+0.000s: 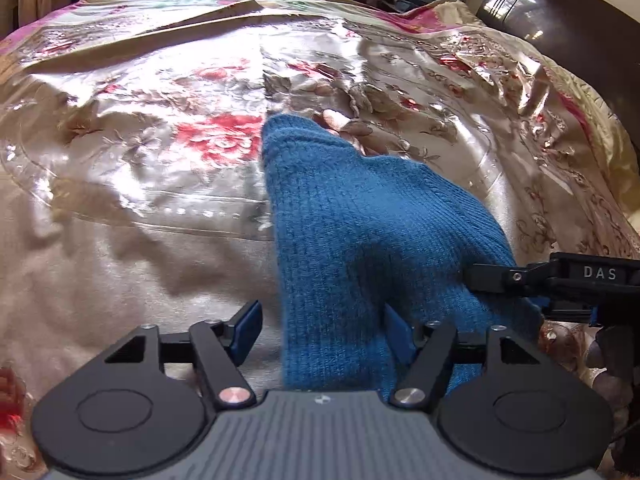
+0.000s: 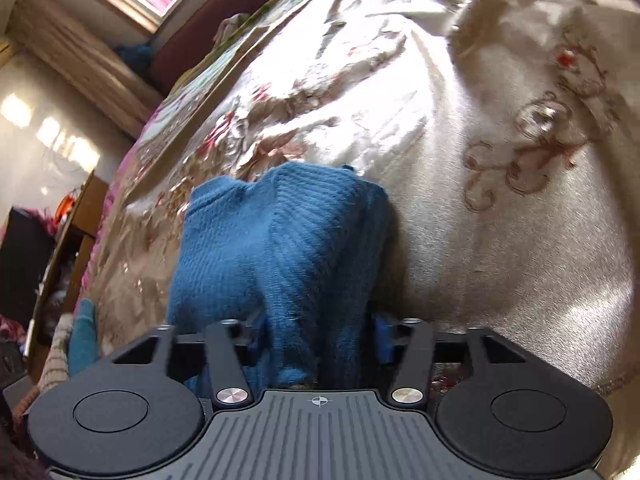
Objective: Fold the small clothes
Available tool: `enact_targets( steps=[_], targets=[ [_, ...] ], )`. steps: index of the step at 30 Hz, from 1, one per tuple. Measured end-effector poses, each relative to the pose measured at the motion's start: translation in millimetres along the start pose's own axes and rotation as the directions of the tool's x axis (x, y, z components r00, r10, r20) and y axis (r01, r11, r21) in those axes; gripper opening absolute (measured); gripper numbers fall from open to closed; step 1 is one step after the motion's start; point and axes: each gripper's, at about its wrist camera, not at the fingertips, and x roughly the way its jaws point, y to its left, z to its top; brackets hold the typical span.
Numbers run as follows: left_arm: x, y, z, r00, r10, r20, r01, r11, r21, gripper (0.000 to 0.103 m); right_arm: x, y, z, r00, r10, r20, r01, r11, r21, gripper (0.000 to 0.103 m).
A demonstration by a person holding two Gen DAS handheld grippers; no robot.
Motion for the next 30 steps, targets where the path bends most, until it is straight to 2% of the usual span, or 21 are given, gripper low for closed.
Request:
enact_targets(
  steps=[4, 8, 10, 12, 13, 14, 15, 17, 20, 24, 30],
  targets=[
    [-1, 8, -2, 1.000, 0.009, 0.010, -0.009, 1.000, -0.005, 0.085, 4, -5, 0, 0.998, 0.056, -0.014, -0.056, 0.998, 0.027, 0.068],
    [9, 11, -6, 1.000, -0.007, 0.000, 0.007, 0.999, -0.039, 0.088, 21, 1, 3, 0.994, 0.102, -0.047, -0.101, 0.994, 0.031, 0.068],
    [13, 12, -9, 1.000, -0.012, -0.011, 0.011, 0.999, -0.047, 0.088, 29, 5, 3, 0.995, 0.083, -0.049, -0.082, 0.996, 0.025, 0.060],
    [13, 13, -9, 0.999, -0.044, -0.020, 0.042, 0.996, -0.076, 0.081, 28, 7, 4, 0.996, 0.075, -0.054, -0.074, 0.997, 0.013, 0.047],
    [12, 11, -8, 0.997, -0.068, -0.026, 0.065, 0.995, -0.081, 0.074, 26, 7, 5, 0.996, 0.072, -0.056, -0.073, 0.997, -0.003, 0.044],
    [12, 6, -7, 0.996, -0.088, -0.032, 0.085, 0.993, -0.082, 0.067, 23, 8, 6, 0.996, 0.064, -0.061, -0.066, 0.997, -0.026, 0.039],
    [13, 0, -6, 0.994, -0.105, -0.036, 0.102, 0.992, -0.074, 0.064, 20, 9, 7, 0.996, 0.050, -0.069, -0.054, 0.997, -0.054, 0.036],
    [15, -17, -4, 0.993, -0.111, -0.041, 0.109, 0.993, -0.036, 0.064, 12, 13, 9, 0.997, 0.013, -0.076, -0.021, 0.994, -0.111, 0.034],
    [21, -42, -4, 0.987, -0.153, -0.058, 0.153, 0.988, 0.002, 0.064, -4, 17, 13, 0.995, -0.090, -0.048, 0.078, 0.975, -0.210, 0.034],
    [30, -80, -5, 0.979, -0.189, -0.076, 0.194, 0.979, 0.066, 0.064, -28, -2, 21, 0.985, -0.169, -0.016, 0.161, 0.961, -0.225, 0.033],
    [43, -121, -2, 0.975, -0.202, -0.092, 0.213, 0.969, 0.125, 0.064, -55, -28, 28, 0.974, -0.224, 0.017, 0.222, 0.951, -0.214, 0.033]
  ],
)
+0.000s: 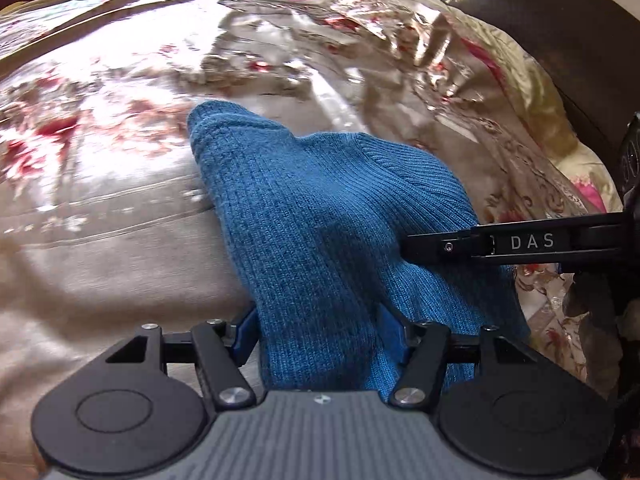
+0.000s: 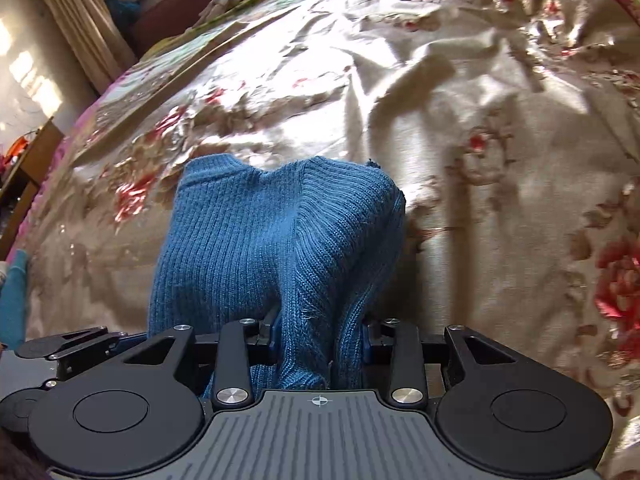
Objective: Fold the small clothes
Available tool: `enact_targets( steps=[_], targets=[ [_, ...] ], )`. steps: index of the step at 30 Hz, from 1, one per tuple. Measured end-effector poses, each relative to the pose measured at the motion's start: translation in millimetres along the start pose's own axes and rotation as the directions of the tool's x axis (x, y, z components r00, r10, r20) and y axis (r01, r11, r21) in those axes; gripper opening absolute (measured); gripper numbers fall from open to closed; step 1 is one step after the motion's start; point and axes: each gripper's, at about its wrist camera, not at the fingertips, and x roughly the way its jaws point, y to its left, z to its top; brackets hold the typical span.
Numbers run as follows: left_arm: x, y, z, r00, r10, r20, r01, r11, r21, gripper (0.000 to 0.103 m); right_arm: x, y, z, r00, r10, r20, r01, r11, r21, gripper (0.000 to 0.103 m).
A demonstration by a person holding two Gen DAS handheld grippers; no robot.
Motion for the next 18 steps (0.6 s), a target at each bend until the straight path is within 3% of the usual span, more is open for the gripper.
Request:
enact_targets(
  steps=[9, 15, 18],
  targets=[
    [15, -39, -1, 1.000, -0.006, -0.017, 0.007, 0.996, 0.085, 0.066, -9, -24, 8, 0.997, -0.076, 0.020, 0.076, 0.997, -0.006, 0.035],
    [-2, -21, -4, 1.000, -0.019, -0.013, 0.019, 1.000, 0.023, 0.066, -16, -24, 3, 0.993, -0.109, 0.037, 0.109, 0.994, 0.000, 0.050],
    [-13, -16, -2, 1.000, -0.004, 0.020, 0.003, 1.000, 0.007, 0.066, -24, -20, 0, 0.990, -0.127, 0.054, 0.128, 0.992, -0.010, 0.050]
  ],
)
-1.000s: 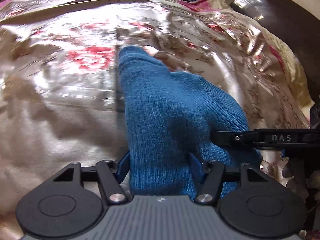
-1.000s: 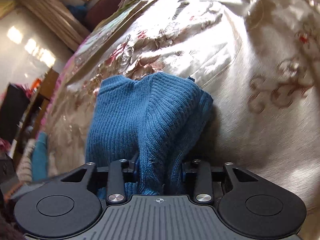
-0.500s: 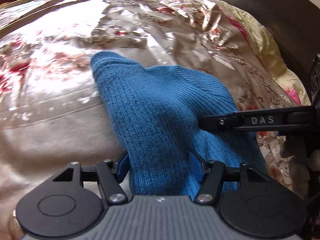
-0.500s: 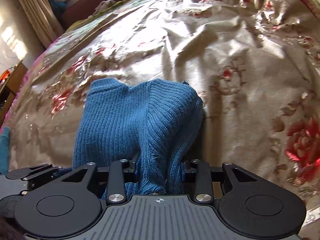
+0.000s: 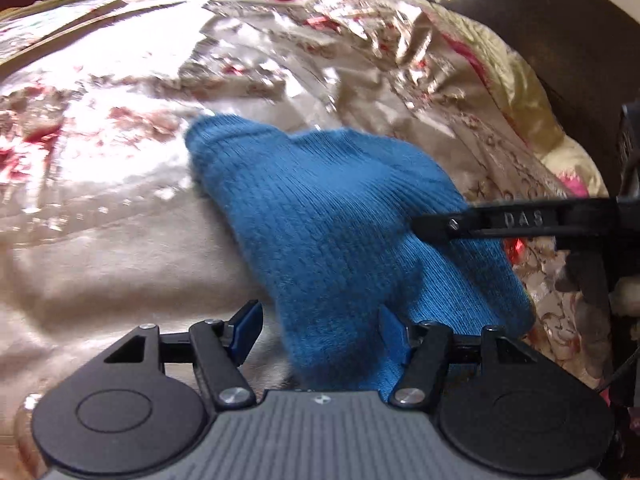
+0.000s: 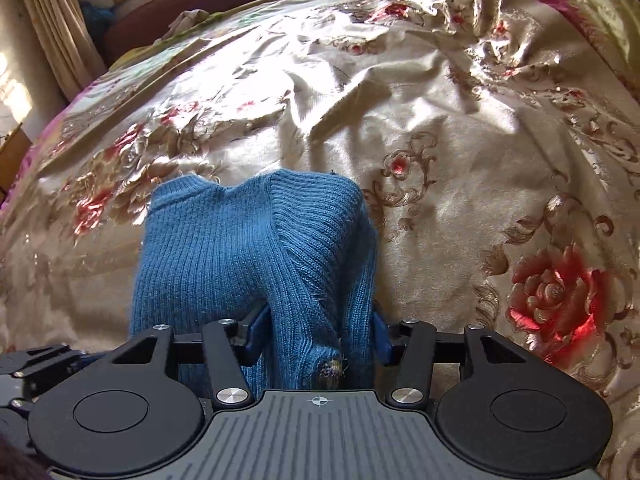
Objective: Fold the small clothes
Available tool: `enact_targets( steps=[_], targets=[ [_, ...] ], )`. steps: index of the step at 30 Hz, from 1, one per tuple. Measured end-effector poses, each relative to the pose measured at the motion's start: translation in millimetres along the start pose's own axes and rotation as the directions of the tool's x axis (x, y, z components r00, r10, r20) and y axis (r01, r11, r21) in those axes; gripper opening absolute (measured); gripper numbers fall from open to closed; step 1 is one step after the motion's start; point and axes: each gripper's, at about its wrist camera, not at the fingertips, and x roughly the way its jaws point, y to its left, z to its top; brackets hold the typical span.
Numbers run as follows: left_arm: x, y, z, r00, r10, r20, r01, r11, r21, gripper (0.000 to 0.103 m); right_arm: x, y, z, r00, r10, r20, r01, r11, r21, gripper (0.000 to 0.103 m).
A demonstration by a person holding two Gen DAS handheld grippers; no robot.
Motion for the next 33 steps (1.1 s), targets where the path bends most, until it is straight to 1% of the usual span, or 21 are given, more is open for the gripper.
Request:
enact_targets(
  steps=[5, 7, 11, 12, 16, 19, 21, 23, 25, 28, 33],
  targets=[
    [-4, 11, 11, 0.997, 0.059, 0.047, -0.056, 0.997, -0.052, 0.067, -11, 9, -2, 0.997, -0.063, 0.037, 0.065, 0.996, -0.065, 0.051],
    [1, 12, 14, 0.996, 0.082, 0.039, -0.079, 0.995, -0.061, 0.069, -14, 10, -4, 0.995, -0.083, 0.049, 0.087, 0.993, -0.079, 0.051],
    [15, 6, 10, 0.988, 0.152, 0.001, -0.152, 0.988, -0.017, 0.080, -14, 7, -8, 0.994, -0.098, 0.044, 0.101, 0.992, -0.076, 0.052],
    [14, 5, 9, 0.987, 0.162, 0.000, -0.162, 0.987, -0.012, 0.081, -14, 6, -9, 0.994, -0.104, 0.042, 0.107, 0.992, -0.073, 0.052],
    [0, 2, 6, 0.983, 0.185, 0.013, -0.185, 0.983, -0.002, 0.080, -23, 6, -14, 0.991, -0.119, 0.053, 0.122, 0.991, -0.055, 0.052],
    [-10, 0, 1, 0.981, 0.191, 0.015, -0.191, 0.981, -0.015, 0.080, -31, 16, -17, 0.985, -0.152, 0.081, 0.159, 0.983, -0.095, 0.052],
    [-11, -1, -6, 0.982, 0.190, -0.007, -0.190, 0.982, -0.018, 0.080, -33, 22, -21, 0.982, -0.166, 0.092, 0.177, 0.976, -0.127, 0.053],
    [-7, -3, -12, 0.978, 0.209, -0.030, -0.209, 0.978, -0.004, 0.080, -28, 25, -25, 0.982, -0.176, 0.071, 0.185, 0.971, -0.150, 0.053],
    [-7, -6, -16, 0.975, 0.216, -0.044, -0.216, 0.976, 0.002, 0.080, -21, 24, -29, 0.982, -0.186, 0.040, 0.190, 0.971, -0.147, 0.053],
    [-12, -11, -19, 0.976, 0.211, -0.048, -0.211, 0.977, 0.011, 0.080, -26, 24, -33, 0.982, -0.185, 0.042, 0.189, 0.973, -0.133, 0.053],
    [-17, -17, -22, 0.972, 0.228, -0.054, -0.227, 0.974, 0.018, 0.080, -35, 24, -37, 0.979, -0.196, 0.048, 0.201, 0.971, -0.132, 0.053]
  ],
)
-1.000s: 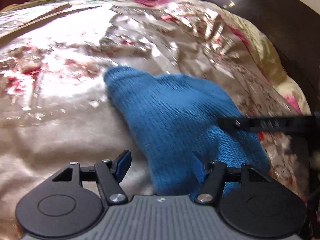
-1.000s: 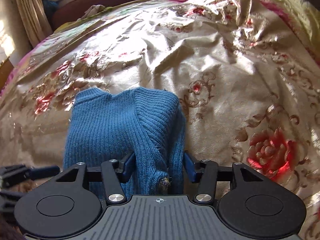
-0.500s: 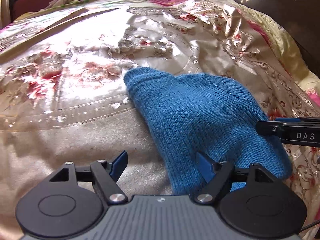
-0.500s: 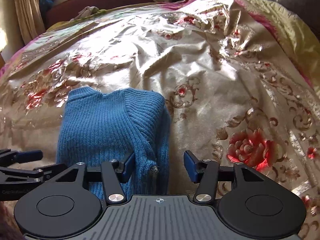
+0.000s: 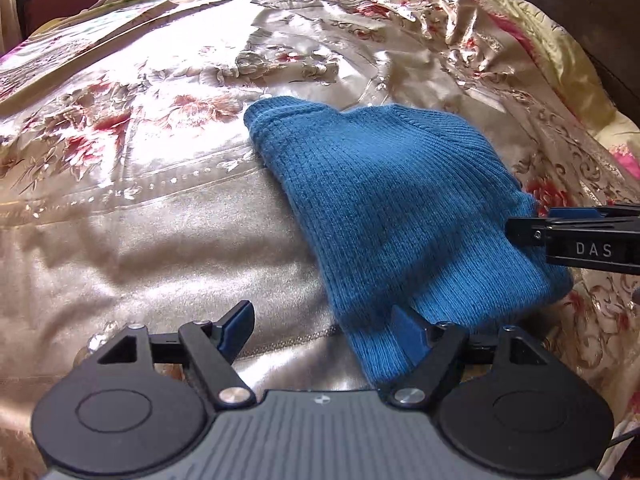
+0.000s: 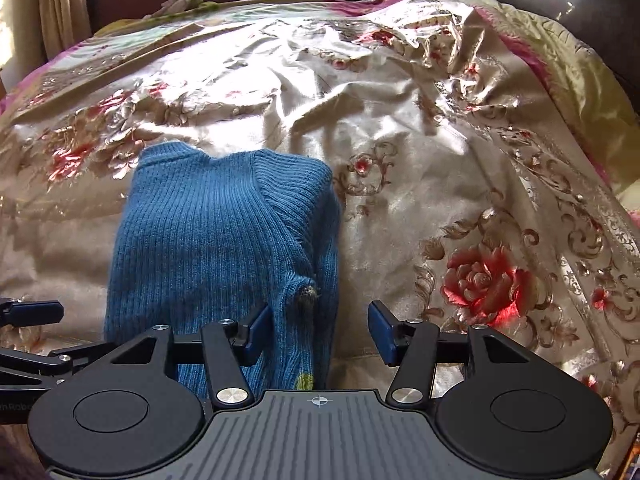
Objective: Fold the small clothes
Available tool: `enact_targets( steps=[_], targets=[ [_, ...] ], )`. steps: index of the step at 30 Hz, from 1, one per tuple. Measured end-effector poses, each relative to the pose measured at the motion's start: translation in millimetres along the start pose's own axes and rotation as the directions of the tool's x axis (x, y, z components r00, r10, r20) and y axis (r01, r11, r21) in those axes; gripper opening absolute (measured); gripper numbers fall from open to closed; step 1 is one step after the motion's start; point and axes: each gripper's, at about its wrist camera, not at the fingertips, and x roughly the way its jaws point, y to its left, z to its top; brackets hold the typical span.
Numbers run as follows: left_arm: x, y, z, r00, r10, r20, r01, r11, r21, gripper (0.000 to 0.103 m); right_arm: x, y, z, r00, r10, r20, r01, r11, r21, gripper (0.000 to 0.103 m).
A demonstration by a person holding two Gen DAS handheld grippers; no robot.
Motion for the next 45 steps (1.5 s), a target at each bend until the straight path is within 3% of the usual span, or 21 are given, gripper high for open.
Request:
enact_targets(
  steps=[10, 16, 30, 45],
  targets=[
    [-1, -4, -4, 0.997, 0.078, -0.016, -0.078, 0.997, 0.002, 0.081, -15, 11, -15, 1.000, 0.003, 0.005, -0.003, 0.999, -0.033, 0.059],
    [-6, -9, -6, 0.994, 0.107, 0.015, -0.108, 0.994, 0.035, 0.088, -18, 15, -20, 1.000, 0.011, -0.006, -0.011, 0.999, -0.032, 0.059],
    [-8, -9, -10, 0.994, 0.109, 0.008, -0.109, 0.994, -0.012, 0.093, -21, 28, -33, 0.999, 0.033, -0.034, -0.035, 0.998, -0.049, 0.064],
    [-9, -16, -15, 0.993, 0.119, 0.009, -0.119, 0.993, -0.001, 0.095, -21, 31, -39, 0.998, 0.014, -0.054, -0.016, 0.999, -0.045, 0.068]
  ],
)
